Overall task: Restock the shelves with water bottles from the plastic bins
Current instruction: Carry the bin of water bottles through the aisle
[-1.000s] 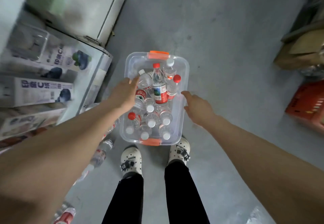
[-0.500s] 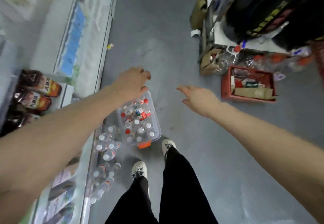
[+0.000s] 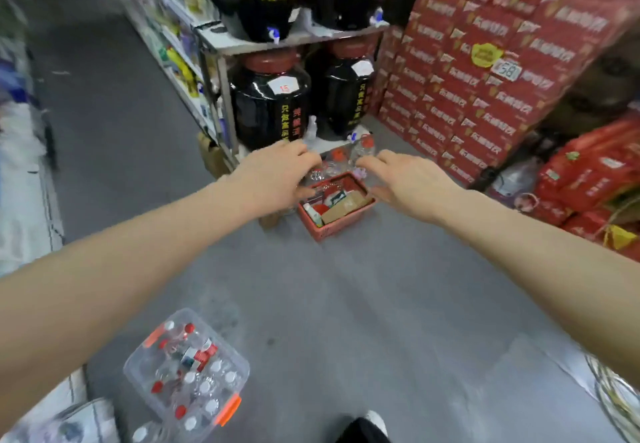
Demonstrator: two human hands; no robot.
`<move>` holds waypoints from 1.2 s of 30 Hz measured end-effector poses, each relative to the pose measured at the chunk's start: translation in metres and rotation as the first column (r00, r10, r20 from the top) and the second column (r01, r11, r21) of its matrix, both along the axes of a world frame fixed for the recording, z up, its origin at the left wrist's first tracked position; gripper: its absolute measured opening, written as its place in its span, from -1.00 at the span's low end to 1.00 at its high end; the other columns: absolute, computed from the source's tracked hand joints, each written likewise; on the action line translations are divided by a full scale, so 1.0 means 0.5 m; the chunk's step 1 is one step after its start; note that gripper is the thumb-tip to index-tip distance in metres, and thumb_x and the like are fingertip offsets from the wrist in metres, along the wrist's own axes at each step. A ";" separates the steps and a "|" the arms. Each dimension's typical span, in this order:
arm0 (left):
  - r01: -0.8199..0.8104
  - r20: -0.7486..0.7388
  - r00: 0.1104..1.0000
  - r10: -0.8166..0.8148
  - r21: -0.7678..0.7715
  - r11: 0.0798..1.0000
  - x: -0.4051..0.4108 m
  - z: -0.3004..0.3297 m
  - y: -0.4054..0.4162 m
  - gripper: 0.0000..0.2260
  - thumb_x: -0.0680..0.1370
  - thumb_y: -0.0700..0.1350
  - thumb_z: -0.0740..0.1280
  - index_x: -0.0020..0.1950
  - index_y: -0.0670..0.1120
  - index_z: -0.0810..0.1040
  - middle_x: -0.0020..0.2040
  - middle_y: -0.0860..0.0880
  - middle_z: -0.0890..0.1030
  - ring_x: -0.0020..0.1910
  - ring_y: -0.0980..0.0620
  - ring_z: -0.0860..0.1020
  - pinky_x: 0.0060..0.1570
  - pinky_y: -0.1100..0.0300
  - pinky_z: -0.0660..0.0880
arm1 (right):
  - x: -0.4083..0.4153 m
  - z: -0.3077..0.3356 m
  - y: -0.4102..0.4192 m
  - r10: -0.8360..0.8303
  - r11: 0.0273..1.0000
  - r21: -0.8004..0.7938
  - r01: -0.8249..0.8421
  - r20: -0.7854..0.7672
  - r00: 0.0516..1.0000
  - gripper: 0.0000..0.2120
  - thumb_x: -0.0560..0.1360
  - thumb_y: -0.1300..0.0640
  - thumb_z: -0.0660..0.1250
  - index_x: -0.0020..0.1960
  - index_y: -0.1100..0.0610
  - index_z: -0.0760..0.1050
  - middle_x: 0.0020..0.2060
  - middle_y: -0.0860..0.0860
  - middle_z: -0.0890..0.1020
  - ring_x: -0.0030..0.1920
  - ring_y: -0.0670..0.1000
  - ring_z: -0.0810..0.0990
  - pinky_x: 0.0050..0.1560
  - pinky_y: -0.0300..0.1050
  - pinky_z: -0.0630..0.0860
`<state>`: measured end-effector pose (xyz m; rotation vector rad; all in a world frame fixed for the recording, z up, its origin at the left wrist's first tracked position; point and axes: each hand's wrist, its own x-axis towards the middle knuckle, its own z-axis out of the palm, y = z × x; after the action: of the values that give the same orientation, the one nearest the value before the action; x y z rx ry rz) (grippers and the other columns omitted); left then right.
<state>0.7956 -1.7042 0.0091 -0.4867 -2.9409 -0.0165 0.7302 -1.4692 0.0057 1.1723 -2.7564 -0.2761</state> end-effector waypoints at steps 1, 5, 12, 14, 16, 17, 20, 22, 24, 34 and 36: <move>0.037 -0.009 0.999 -0.037 -0.007 0.999 -0.024 0.015 0.043 -0.59 0.54 0.12 0.32 0.34 0.02 0.41 0.20 0.00 0.45 0.20 -0.05 0.44 0.05 0.04 0.48 | -0.002 0.015 0.052 -0.041 0.999 0.002 0.041 -0.017 0.999 -0.56 0.62 0.00 0.21 0.47 0.04 0.27 0.17 0.09 0.49 0.11 0.18 0.56 -0.06 0.07 0.50; 0.193 -0.060 0.980 -0.191 0.026 0.981 -0.119 0.060 0.251 -0.64 0.53 0.11 0.33 0.28 0.04 0.44 0.18 0.01 0.46 0.19 -0.04 0.44 0.09 -0.10 0.50 | -0.006 0.061 0.281 -0.192 0.981 -0.015 0.191 -0.072 0.979 -0.54 0.62 -0.01 0.21 0.48 0.04 0.24 0.17 0.10 0.49 0.08 0.19 0.57 -0.04 0.09 0.55; 0.441 -0.163 0.891 -0.423 0.091 0.893 -0.255 0.117 0.709 -0.61 0.52 0.08 0.37 0.30 -0.01 0.45 0.16 -0.01 0.49 0.16 -0.04 0.48 0.08 0.05 0.50 | 0.000 0.140 0.726 -0.477 0.879 -0.060 0.473 -0.141 0.868 -0.53 0.61 -0.04 0.21 0.48 0.01 0.24 0.21 0.06 0.48 0.15 0.15 0.55 -0.04 0.05 0.53; 0.493 -0.190 0.863 -0.468 0.112 0.863 -0.287 0.124 0.835 -0.62 0.52 0.07 0.37 0.29 -0.02 0.46 0.15 -0.03 0.51 0.14 -0.04 0.50 0.06 0.05 0.52 | 0.000 0.155 0.847 -0.532 0.846 -0.054 0.531 -0.164 0.831 -0.53 0.59 -0.03 0.24 0.46 0.01 0.26 0.19 0.07 0.50 0.13 0.17 0.57 -0.05 0.07 0.55; 0.530 -0.205 0.841 -0.500 0.125 0.839 -0.321 0.130 0.953 -0.63 0.52 0.06 0.38 0.27 -0.02 0.46 0.12 -0.03 0.51 0.11 -0.04 0.51 0.02 0.07 0.52 | -0.002 0.169 0.958 -0.588 0.807 -0.071 0.586 -0.179 0.789 -0.53 0.57 -0.01 0.28 0.44 0.01 0.29 0.17 0.06 0.51 0.12 0.17 0.58 -0.05 0.06 0.53; 0.545 -0.205 0.833 -0.514 0.141 0.826 -0.337 0.132 1.009 -0.64 0.52 0.06 0.38 0.26 -0.01 0.46 0.11 -0.02 0.51 0.10 -0.04 0.51 0.00 0.07 0.52 | -0.004 0.174 1.010 -0.613 0.789 -0.083 0.608 -0.178 0.770 -0.54 0.57 0.00 0.28 0.44 0.01 0.30 0.16 0.06 0.51 0.12 0.17 0.58 -0.06 0.06 0.53; 0.589 -0.208 0.806 -0.554 0.186 0.787 -0.388 0.131 1.167 -0.66 0.52 0.05 0.38 0.25 -0.01 0.47 0.13 -0.02 0.52 0.12 -0.03 0.50 0.02 0.08 0.48 | -0.021 0.180 1.158 -0.674 0.738 -0.109 0.666 -0.158 0.721 -0.54 0.58 0.00 0.27 0.44 0.01 0.30 0.14 0.08 0.51 0.11 0.19 0.58 -0.04 0.09 0.55; 0.612 -0.210 0.790 -0.576 0.209 0.763 -0.426 0.122 1.270 -0.65 0.52 0.05 0.38 0.27 -0.01 0.47 0.13 -0.02 0.52 0.12 -0.02 0.50 0.03 0.09 0.48 | -0.044 0.177 1.252 -0.717 0.697 -0.133 0.705 -0.139 0.683 -0.54 0.59 0.01 0.25 0.46 0.02 0.28 0.15 0.10 0.50 0.10 0.22 0.57 -0.03 0.13 0.55; 0.633 -0.201 0.774 -0.600 0.236 0.737 -0.470 0.106 1.371 -0.64 0.52 0.06 0.38 0.27 -0.01 0.47 0.13 -0.02 0.51 0.12 -0.03 0.51 0.04 0.05 0.51 | -0.073 0.169 1.345 -0.773 0.635 -0.166 0.755 -0.118 0.624 -0.54 0.60 0.00 0.24 0.46 0.02 0.27 0.18 0.11 0.51 0.11 0.25 0.57 -0.01 0.13 0.54; 0.717 -0.108 0.683 -0.723 0.293 0.633 -0.742 0.047 1.896 -0.65 0.55 0.04 0.34 0.31 0.00 0.45 0.18 -0.02 0.51 0.19 -0.05 0.48 0.07 0.01 0.52 | -0.271 0.119 1.812 -0.907 0.417 -0.198 0.887 -0.032 0.419 -0.56 0.59 0.01 0.24 0.45 -0.01 0.29 0.26 0.08 0.52 0.10 0.22 0.58 -0.13 -0.04 0.37; 0.742 -0.100 0.655 -0.749 0.273 0.613 -0.792 0.050 2.001 -0.64 0.56 0.04 0.34 0.32 0.00 0.44 0.17 -0.02 0.50 0.19 -0.04 0.48 0.02 0.07 0.47 | -0.300 0.113 1.901 -0.926 0.373 -0.184 0.909 -0.015 0.377 -0.56 0.59 0.00 0.26 0.45 -0.03 0.28 0.24 0.08 0.52 0.10 0.21 0.58 -0.12 -0.01 0.41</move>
<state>0.3997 -0.7039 0.0342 -1.6206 -2.4368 -0.5511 0.5801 -0.5187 0.0625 -0.5857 -2.9048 -0.2056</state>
